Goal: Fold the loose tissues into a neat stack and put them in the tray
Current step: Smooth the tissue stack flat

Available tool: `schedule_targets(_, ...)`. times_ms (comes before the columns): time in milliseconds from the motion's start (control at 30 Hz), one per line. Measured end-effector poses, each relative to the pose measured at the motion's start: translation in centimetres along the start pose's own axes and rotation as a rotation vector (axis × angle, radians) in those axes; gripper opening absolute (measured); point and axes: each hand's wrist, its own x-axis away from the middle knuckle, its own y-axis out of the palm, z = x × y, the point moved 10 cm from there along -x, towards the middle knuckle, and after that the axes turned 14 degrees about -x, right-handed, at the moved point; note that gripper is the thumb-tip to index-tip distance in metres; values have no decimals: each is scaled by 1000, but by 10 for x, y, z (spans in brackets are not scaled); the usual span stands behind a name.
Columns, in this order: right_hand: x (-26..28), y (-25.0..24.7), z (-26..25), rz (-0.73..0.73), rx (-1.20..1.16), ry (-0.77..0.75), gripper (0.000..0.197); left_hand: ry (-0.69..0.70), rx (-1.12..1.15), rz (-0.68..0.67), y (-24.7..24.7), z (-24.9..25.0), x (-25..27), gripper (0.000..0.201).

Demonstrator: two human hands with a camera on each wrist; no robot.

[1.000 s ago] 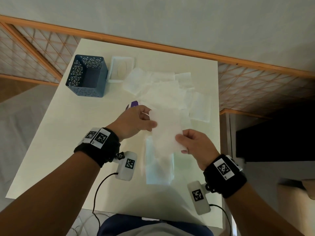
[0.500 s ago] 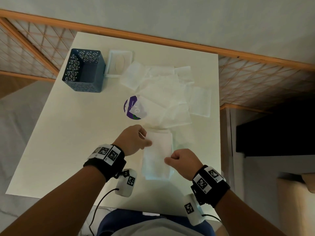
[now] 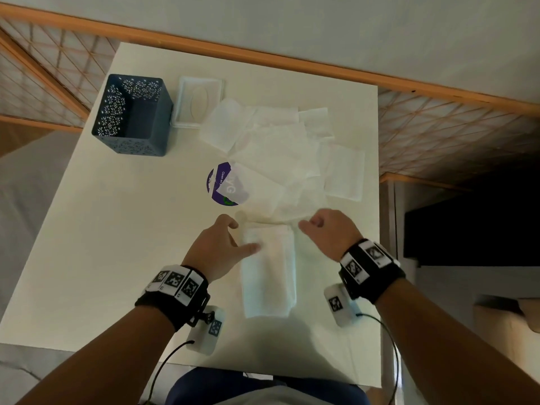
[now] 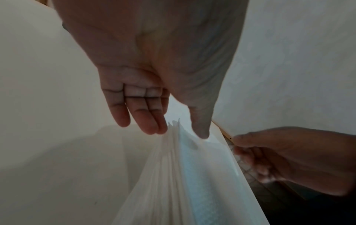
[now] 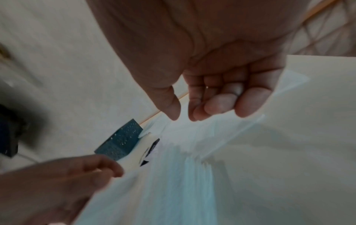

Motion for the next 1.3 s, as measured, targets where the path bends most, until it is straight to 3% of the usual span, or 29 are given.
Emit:
schedule_targets(100,-43,4,-29,0,127,-108,21,-36,37,81,-20,0,-3,53)
schedule_targets(167,-69,15,-45,-19,232,-148,30,-36,51,120,-32,0,-9,43)
schedule_targets(300,-111,32,-62,-19,362,-135,44,-32,70,157,-48,-1,-24,31)
schedule_targets(467,-141,43,-60,42,423,-86,35,-28,71,184,-60,0,-41,25)
schedule_targets(733,-146,47,-53,11,418,-86,22,-74,84,146,-53,-7,-82,23)
schedule_targets(900,-140,47,-50,-39,469,-126,21,-124,-3,226,-62,2,-122,46)
schedule_targets(1067,-130,47,-49,-52,440,-177,8,-193,87,180,-45,7,-141,69)
schedule_targets(1200,-123,47,-48,-62,378,-239,8,-203,158,138,-27,5,-150,35)
schedule_targets(1300,-120,48,-45,-76,361,-261,14,-212,294,123,-21,6,-149,27)
